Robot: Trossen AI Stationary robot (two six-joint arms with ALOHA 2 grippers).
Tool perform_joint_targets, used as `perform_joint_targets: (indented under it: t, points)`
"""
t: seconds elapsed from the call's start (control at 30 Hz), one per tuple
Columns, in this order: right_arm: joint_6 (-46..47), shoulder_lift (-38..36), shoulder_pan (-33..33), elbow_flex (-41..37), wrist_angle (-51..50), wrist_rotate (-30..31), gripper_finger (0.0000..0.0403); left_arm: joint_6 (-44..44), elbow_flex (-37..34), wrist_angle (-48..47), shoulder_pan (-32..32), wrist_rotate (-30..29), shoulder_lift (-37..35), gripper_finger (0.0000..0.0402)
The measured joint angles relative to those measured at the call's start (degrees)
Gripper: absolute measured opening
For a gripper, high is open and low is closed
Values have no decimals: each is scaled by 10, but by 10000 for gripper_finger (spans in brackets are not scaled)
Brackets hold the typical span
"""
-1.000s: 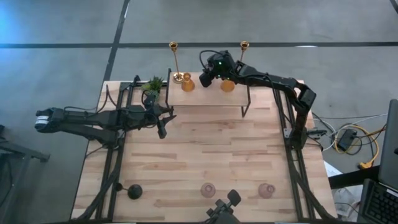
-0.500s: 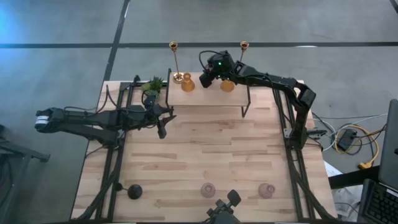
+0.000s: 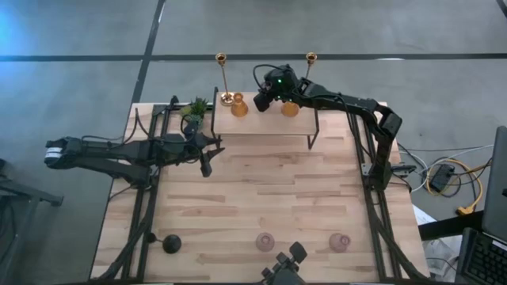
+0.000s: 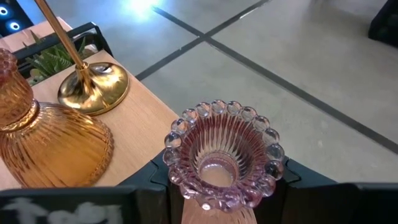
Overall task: Pick & Place candle stick holders
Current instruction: Put the top right pink glass candle holder on the shelf
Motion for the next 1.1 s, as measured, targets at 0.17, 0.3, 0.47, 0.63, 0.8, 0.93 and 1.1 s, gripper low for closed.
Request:
perform_joint_targets:
  t: [0.17, 0.3, 0.47, 0.63, 0.8, 0.93, 1.1]
  points:
    - [0, 0, 0, 0, -3, 0, 134, 0, 0, 0, 0, 0, 0, 138]
    - [0, -1, 0, 0, -4, -4, 131, 0, 0, 0, 0, 0, 0, 138]
    - [-2, -1, 0, 0, -4, -11, 133, 0, 0, 0, 0, 1, 0, 138]
    - [0, -1, 0, -1, -7, -16, 158, 0, 0, 0, 0, 1, 0, 138]
    - [0, -1, 0, -1, -14, -14, 180, 0, 0, 0, 0, 1, 0, 138]
    - [0, -1, 0, -1, -18, -11, 189, 0, 0, 0, 0, 1, 0, 138]
    - [-2, -1, 0, -2, -15, -10, 196, 0, 0, 0, 0, 1, 0, 138]
